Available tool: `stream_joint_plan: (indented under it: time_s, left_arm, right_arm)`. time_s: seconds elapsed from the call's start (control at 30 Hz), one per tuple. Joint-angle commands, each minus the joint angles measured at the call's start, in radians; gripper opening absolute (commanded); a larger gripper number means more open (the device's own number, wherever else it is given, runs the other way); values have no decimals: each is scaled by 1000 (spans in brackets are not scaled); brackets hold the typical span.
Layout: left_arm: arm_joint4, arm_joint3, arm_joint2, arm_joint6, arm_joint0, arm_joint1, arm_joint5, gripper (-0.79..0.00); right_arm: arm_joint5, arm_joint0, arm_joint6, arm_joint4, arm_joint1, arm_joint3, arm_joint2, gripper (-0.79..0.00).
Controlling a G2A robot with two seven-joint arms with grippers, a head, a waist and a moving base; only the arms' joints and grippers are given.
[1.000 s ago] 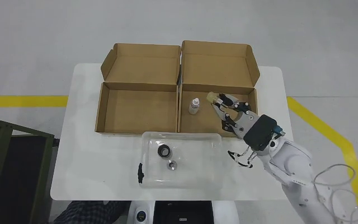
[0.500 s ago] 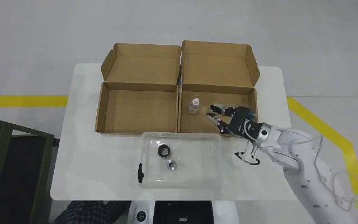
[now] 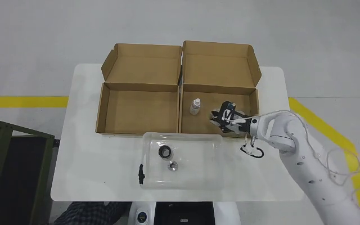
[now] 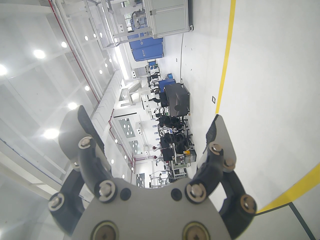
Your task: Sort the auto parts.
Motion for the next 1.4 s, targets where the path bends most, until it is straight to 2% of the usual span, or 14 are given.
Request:
stream_joint_plan:
  time_s: [0.0, 0.37, 0.67, 0.7, 0.8, 0.87, 0.9, 0.93, 0.97, 1.17, 1.37]
  left_arm:
    - [0, 0, 0, 0, 0, 0, 0, 0]
    - [0, 0, 0, 0, 0, 0, 0, 0]
    - [0, 0, 0, 0, 0, 0, 0, 0]
    - [0, 0, 0, 0, 0, 0, 0, 0]
    - [0, 0, 0, 0, 0, 0, 0, 0]
    - [0, 0, 0, 0, 0, 0, 0, 0]
    - [0, 0, 0, 0, 0, 0, 0, 0]
    - [0, 0, 0, 0, 0, 0, 0, 0]
    - [0, 0, 0, 0, 0, 0, 0, 0]
    - [0, 0, 0, 0, 0, 0, 0, 0]
    - [0, 0, 0, 0, 0, 0, 0, 0]
  right_arm:
    - [5, 34, 19, 9, -6, 33, -25, -785]
    - [37, 177, 43, -9, -44, 210, -140, -785]
    - [52, 241, 35, -5, -71, 297, -205, -785]
    - [52, 246, 35, -7, -74, 304, -211, -717]
    - [53, 257, 30, -7, -81, 321, -225, -643]
    - [54, 264, 26, -7, -84, 329, -230, -480]
    - [55, 267, 22, -8, -85, 330, -232, -332]
    - [57, 268, 19, -10, -86, 329, -233, -135]
    - [59, 269, 17, -12, -87, 327, -232, 0]
    - [59, 263, -4, 1, -80, 291, -195, 0]
    - [59, 223, 14, 8, -59, 179, -121, 0]
